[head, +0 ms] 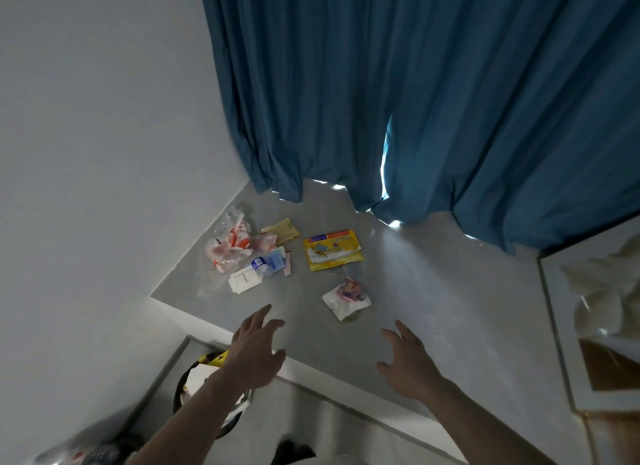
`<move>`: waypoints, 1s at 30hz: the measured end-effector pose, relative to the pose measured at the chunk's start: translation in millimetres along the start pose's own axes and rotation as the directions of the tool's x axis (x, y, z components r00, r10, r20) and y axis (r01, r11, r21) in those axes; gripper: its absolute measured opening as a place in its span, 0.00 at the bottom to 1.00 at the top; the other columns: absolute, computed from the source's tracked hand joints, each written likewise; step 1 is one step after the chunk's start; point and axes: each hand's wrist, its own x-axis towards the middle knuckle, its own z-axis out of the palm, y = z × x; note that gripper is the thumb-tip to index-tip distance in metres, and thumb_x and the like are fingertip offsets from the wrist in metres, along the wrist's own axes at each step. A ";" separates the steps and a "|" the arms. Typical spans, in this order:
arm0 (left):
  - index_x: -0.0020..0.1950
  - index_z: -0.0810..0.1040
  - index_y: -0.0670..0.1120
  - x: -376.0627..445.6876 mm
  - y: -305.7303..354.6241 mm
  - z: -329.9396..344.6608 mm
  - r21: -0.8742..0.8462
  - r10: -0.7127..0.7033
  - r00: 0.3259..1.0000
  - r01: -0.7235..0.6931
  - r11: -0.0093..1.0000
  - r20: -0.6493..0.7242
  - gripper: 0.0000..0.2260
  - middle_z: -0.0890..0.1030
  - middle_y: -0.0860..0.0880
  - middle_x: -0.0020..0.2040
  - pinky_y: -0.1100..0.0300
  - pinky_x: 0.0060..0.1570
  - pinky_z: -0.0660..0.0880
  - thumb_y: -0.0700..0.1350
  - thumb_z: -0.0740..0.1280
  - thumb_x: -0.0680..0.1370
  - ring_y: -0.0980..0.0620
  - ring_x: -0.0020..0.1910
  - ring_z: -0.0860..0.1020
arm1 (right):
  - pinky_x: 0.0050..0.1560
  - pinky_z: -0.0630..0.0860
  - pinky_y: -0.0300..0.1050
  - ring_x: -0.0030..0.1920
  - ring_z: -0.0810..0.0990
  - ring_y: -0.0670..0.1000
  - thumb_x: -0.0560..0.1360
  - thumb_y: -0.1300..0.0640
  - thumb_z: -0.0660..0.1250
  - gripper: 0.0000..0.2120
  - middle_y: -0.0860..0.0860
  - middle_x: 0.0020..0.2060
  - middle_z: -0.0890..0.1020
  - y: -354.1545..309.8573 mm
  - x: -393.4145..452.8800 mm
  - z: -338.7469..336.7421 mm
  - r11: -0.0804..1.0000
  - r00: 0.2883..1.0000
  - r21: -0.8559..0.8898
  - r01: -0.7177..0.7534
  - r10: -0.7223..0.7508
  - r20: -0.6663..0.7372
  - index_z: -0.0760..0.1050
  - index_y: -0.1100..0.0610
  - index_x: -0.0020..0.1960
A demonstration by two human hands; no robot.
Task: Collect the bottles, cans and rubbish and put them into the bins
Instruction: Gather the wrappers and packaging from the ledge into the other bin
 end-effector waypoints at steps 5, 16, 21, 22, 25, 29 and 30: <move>0.78 0.65 0.59 18.4 16.4 -11.0 0.022 -0.006 0.999 0.006 1.000 -0.035 0.28 0.50 0.53 0.83 0.45 0.77 0.58 0.56 0.67 0.78 0.46 0.81 0.52 | 0.76 0.63 0.52 0.81 0.49 0.54 0.80 0.46 0.64 0.34 0.48 0.82 0.45 10.4 13.6 -16.5 0.999 1.000 0.025 0.031 -0.031 0.001 0.54 0.49 0.81; 0.77 0.65 0.60 86.5 17.4 -22.8 0.021 -0.033 0.999 0.032 0.999 0.025 0.27 0.50 0.53 0.83 0.45 0.77 0.55 0.56 0.67 0.78 0.47 0.81 0.52 | 0.75 0.64 0.52 0.81 0.51 0.55 0.79 0.46 0.64 0.34 0.49 0.82 0.46 10.9 82.0 -34.8 0.998 0.999 0.056 0.015 -0.018 0.051 0.56 0.49 0.81; 0.76 0.66 0.60 135.9 -0.3 -27.8 0.014 -0.045 0.997 0.044 0.999 0.056 0.27 0.51 0.53 0.83 0.44 0.77 0.56 0.57 0.67 0.78 0.46 0.81 0.53 | 0.74 0.65 0.52 0.80 0.53 0.56 0.79 0.45 0.65 0.32 0.51 0.82 0.49 1.5 129.0 -33.1 0.999 0.997 0.045 -0.028 0.024 0.073 0.59 0.49 0.79; 0.76 0.66 0.60 146.6 -4.4 -27.7 0.017 -0.047 0.997 0.046 0.999 0.069 0.26 0.51 0.53 0.83 0.44 0.77 0.56 0.57 0.67 0.78 0.46 0.81 0.53 | 0.74 0.65 0.52 0.80 0.54 0.56 0.79 0.45 0.66 0.32 0.51 0.82 0.49 -0.3 137.8 -31.2 0.998 0.996 0.050 -0.035 0.031 0.078 0.59 0.48 0.79; 0.76 0.67 0.60 178.3 -14.2 -25.3 0.040 -0.051 0.990 0.046 0.998 0.131 0.25 0.52 0.53 0.83 0.44 0.78 0.55 0.56 0.67 0.79 0.46 0.81 0.52 | 0.75 0.64 0.49 0.80 0.56 0.57 0.79 0.45 0.65 0.32 0.52 0.81 0.51 -2.9 161.8 -24.7 0.997 0.994 0.047 -0.064 0.059 0.096 0.58 0.48 0.79; 0.75 0.68 0.60 213.2 -23.4 -10.2 0.036 -0.037 0.977 0.030 0.999 0.211 0.24 0.52 0.54 0.83 0.45 0.78 0.56 0.54 0.67 0.79 0.47 0.81 0.54 | 0.73 0.65 0.48 0.78 0.60 0.57 0.78 0.44 0.66 0.32 0.52 0.80 0.53 -2.4 190.3 -15.2 0.991 0.989 0.070 -0.114 0.107 0.100 0.60 0.48 0.78; 0.74 0.68 0.60 220.3 -23.5 -5.3 0.035 -0.035 0.973 0.027 0.999 0.228 0.24 0.52 0.54 0.83 0.45 0.77 0.57 0.54 0.67 0.78 0.47 0.81 0.55 | 0.72 0.66 0.49 0.78 0.61 0.57 0.77 0.45 0.67 0.32 0.52 0.80 0.54 -2.0 196.5 -12.9 0.989 0.987 0.074 -0.128 0.120 0.105 0.60 0.47 0.78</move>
